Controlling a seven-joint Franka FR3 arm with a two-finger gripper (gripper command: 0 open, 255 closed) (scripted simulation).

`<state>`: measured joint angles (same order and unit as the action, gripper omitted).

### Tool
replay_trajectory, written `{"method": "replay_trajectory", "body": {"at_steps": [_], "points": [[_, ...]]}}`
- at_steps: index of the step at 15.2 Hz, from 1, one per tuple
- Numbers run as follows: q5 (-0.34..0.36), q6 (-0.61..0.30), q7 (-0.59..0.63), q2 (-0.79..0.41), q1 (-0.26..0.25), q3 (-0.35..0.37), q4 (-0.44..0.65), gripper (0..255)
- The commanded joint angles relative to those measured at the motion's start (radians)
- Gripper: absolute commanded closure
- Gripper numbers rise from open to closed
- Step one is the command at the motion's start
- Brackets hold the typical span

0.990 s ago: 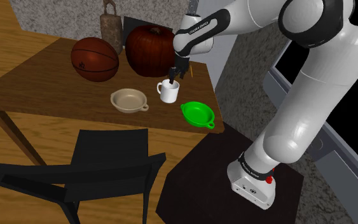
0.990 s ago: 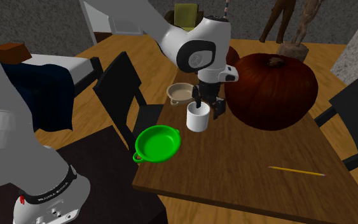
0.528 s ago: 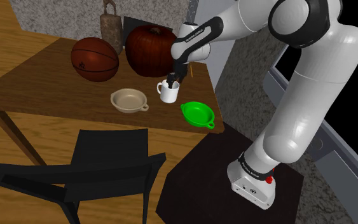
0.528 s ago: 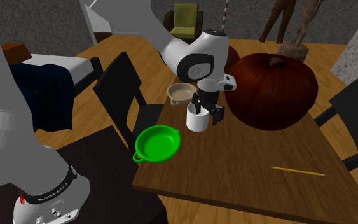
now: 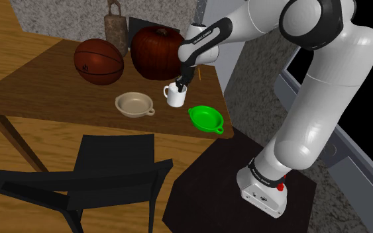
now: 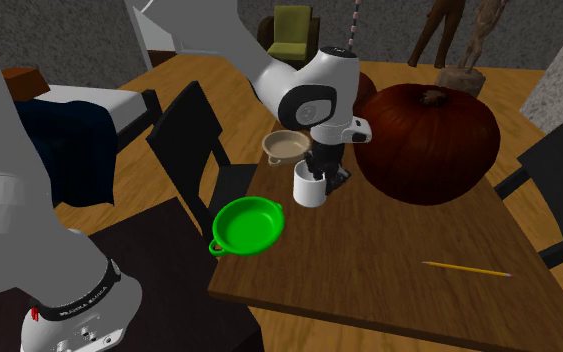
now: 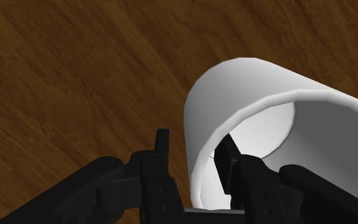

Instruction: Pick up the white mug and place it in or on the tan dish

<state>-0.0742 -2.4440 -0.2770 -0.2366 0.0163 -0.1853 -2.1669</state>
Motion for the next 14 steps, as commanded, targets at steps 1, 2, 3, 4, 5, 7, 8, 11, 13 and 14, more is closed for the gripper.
{"method": "replay_trajectory", "body": {"at_steps": [1, 2, 3, 4, 5, 7, 8, 11, 13, 14], "points": [[0.000, 0.000, 0.000, 0.000, 0.000, 0.000, 0.000, 255], [0.000, 0.000, 0.000, 0.000, 0.000, 0.000, 0.000, 255], [0.000, 0.000, 0.000, 0.000, 0.000, 0.000, 0.000, 255], [0.000, 0.000, 0.000, 0.000, 0.000, 0.000, 0.000, 255], [0.000, 0.000, 0.000, 0.000, 0.000, 0.000, 0.000, 255], [0.000, 0.000, 0.000, 0.000, 0.000, 0.000, 0.000, 255], [0.000, 0.000, 0.000, 0.000, 0.000, 0.000, 0.000, 255], [0.009, 0.036, 0.007, 0.028, -0.002, -0.003, 0.009, 255], [0.015, 0.060, 0.011, 0.046, -0.004, -0.005, 0.015, 255], [0.018, 0.072, 0.013, 0.054, -0.004, -0.006, 0.019, 255]]}}
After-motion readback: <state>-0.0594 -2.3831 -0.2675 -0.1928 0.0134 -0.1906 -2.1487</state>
